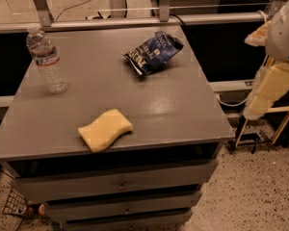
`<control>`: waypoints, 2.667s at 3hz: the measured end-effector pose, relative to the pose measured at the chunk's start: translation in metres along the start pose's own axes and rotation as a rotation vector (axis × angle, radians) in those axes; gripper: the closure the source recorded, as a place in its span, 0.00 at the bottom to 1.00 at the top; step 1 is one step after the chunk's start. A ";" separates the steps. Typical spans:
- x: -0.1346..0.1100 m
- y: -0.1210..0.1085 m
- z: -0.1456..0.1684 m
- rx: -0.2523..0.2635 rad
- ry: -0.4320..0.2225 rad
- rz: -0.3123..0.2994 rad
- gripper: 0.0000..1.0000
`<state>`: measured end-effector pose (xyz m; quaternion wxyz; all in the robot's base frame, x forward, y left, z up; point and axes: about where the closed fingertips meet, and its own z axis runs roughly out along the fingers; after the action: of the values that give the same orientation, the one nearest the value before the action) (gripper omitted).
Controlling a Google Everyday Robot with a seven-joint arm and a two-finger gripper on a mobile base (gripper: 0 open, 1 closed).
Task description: Move blue chip bag near water bottle
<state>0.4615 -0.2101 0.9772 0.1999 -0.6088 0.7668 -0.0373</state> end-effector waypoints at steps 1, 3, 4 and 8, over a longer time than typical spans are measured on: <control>-0.023 -0.040 0.032 0.062 -0.124 -0.032 0.00; -0.050 -0.079 0.061 0.119 -0.252 -0.038 0.00; -0.059 -0.102 0.079 0.128 -0.299 -0.071 0.00; -0.165 -0.194 0.193 0.130 -0.320 -0.363 0.00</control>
Offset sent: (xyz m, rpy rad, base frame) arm 0.1630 0.0604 -0.0248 0.3529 -0.2853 0.1025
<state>0.7370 -0.0674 0.9019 0.3477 -0.7205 0.5995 -0.0249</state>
